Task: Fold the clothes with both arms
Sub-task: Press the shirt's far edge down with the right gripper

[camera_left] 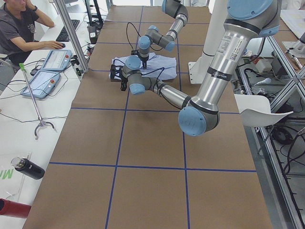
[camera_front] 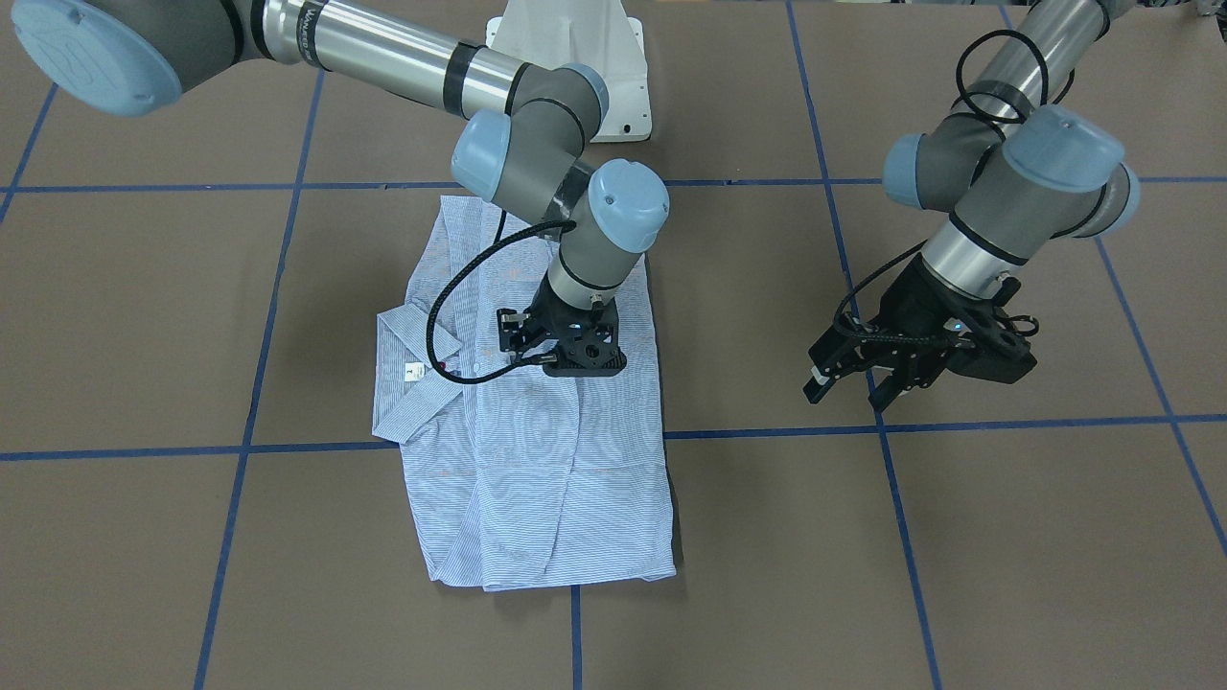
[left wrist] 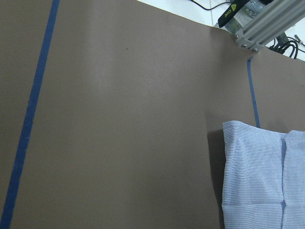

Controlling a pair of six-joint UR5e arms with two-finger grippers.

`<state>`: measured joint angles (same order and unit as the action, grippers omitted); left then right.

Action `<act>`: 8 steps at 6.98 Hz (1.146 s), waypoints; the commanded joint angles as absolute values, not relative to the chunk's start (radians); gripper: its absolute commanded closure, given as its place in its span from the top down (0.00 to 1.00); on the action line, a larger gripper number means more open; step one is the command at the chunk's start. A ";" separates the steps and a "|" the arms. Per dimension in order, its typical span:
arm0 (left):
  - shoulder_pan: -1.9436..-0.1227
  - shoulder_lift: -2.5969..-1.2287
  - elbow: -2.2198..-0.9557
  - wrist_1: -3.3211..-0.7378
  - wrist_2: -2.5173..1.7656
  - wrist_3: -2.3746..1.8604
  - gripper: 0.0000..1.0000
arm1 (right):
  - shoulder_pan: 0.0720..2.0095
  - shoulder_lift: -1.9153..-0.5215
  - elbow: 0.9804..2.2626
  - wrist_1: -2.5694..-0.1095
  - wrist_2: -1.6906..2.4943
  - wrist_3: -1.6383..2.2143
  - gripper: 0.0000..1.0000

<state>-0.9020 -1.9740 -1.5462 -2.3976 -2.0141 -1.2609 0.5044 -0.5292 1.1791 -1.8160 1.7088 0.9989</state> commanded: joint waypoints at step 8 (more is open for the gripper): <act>-0.897 -1.986 -1.542 -2.396 -2.011 -1.261 1.00 | 0.506 -0.586 1.282 -1.884 1.709 0.962 0.00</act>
<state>-0.8977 -1.9850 -1.5414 -2.3961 -2.0112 -1.2609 0.5062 -0.5727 1.2657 -1.8848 1.7089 0.9613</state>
